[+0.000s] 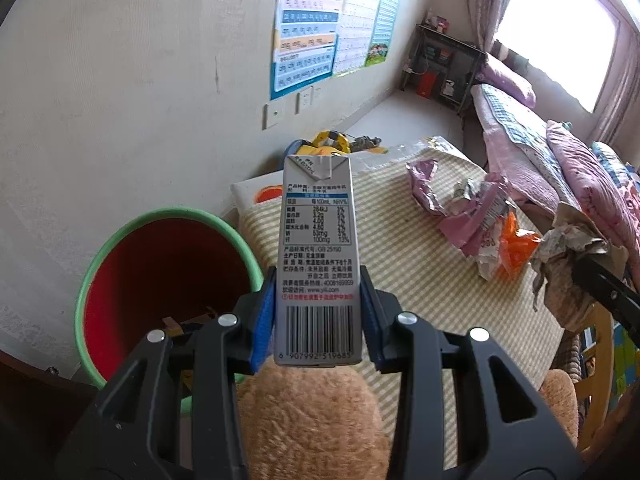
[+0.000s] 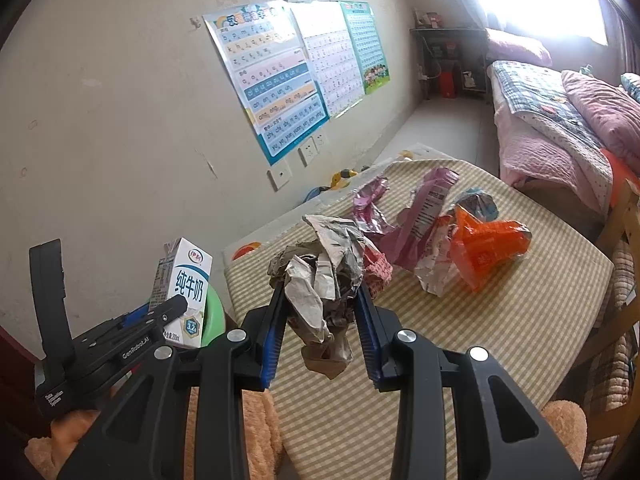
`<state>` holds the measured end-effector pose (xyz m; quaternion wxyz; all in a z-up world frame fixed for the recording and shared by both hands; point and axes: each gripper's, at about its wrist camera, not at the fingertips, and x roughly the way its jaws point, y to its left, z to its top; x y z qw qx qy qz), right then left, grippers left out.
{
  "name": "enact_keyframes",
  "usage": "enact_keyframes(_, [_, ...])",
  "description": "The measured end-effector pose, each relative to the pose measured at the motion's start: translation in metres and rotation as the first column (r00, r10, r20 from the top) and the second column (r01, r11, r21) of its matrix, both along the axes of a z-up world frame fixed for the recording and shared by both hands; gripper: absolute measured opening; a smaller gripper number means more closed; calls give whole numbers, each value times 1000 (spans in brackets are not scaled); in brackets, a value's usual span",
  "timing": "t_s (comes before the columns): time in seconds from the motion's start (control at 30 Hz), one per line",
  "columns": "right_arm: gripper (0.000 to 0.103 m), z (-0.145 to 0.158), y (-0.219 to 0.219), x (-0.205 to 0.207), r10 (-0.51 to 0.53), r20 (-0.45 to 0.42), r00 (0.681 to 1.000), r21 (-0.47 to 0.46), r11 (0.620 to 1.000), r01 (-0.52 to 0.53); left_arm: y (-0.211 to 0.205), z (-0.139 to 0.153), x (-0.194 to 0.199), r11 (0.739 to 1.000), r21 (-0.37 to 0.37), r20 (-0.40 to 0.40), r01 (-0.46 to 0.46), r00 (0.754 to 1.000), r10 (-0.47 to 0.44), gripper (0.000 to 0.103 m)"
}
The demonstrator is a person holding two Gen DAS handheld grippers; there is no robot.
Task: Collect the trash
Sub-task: 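Carry the milk carton and paper ball over the red bucket and open both grippers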
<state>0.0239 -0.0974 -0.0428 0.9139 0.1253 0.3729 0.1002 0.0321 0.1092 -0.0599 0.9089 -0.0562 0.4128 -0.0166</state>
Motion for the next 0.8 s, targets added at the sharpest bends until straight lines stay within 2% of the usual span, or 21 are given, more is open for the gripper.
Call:
enact_keyframes(0.57, [33, 4, 78, 21, 177, -6, 984, -25, 984, -177, 83, -18, -3, 983, 8, -42, -181, 982, 182, 37])
enact_keyframes(0.8, [33, 5, 114, 29, 245, -6, 970, -39, 969, -245, 110, -30, -6, 975, -5, -77, -224, 972, 223, 37])
